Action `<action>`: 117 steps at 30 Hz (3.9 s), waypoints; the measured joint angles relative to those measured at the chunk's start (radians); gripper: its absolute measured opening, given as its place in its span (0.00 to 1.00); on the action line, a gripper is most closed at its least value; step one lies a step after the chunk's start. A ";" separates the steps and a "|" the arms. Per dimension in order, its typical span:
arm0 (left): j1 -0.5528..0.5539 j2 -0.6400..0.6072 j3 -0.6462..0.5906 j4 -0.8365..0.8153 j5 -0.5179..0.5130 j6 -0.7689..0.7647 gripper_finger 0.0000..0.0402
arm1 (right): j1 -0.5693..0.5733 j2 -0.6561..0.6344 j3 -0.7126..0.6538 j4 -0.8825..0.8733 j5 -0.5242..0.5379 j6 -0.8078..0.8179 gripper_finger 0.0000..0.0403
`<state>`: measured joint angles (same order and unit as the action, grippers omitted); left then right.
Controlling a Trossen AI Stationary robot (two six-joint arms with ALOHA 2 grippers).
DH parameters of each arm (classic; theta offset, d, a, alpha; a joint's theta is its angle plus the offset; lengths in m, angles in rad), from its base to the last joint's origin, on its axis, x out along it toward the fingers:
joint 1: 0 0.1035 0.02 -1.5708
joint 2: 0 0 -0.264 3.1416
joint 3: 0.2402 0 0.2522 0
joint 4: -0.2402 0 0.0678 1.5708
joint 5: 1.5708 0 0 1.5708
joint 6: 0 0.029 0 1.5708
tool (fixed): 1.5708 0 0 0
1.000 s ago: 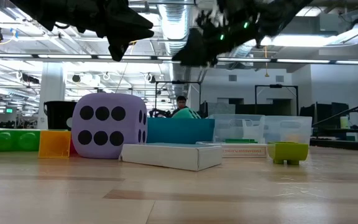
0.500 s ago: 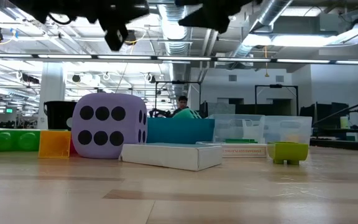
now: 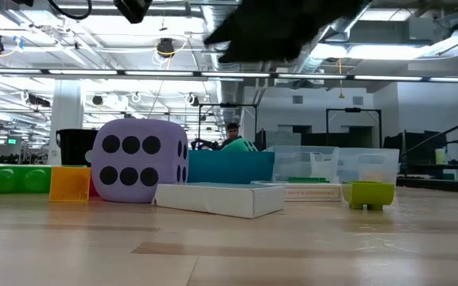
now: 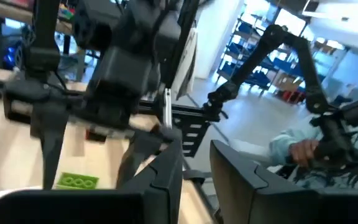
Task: Pick & Place Toys
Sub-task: Put the violet dice into the blue bin
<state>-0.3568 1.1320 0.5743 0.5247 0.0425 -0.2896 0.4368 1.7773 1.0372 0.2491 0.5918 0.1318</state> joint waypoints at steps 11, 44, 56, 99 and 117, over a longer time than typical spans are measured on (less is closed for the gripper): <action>0.081 0.000 0.000 0.000 -0.106 0.240 0.19 | -0.156 0.009 0.001 0.000 -0.182 0.037 0.70; 0.139 -0.088 0.000 -0.004 -0.116 0.290 0.19 | -0.235 0.063 0.003 0.069 -0.492 0.051 0.70; 0.099 -0.380 -0.024 -0.281 -0.124 0.260 0.19 | -0.234 0.185 0.086 0.136 -0.566 0.055 0.97; 0.094 -0.391 -0.040 -0.267 -0.132 0.259 0.19 | -0.256 0.303 0.154 0.066 -0.428 0.002 0.60; 0.094 -0.391 -0.040 -0.274 -0.132 0.259 0.19 | -0.288 0.065 0.148 -0.108 -0.183 -0.113 0.50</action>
<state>-0.2626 0.7414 0.5346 0.2504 -0.0895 -0.0311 0.1493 1.8422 1.1851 0.1416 0.4085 0.0192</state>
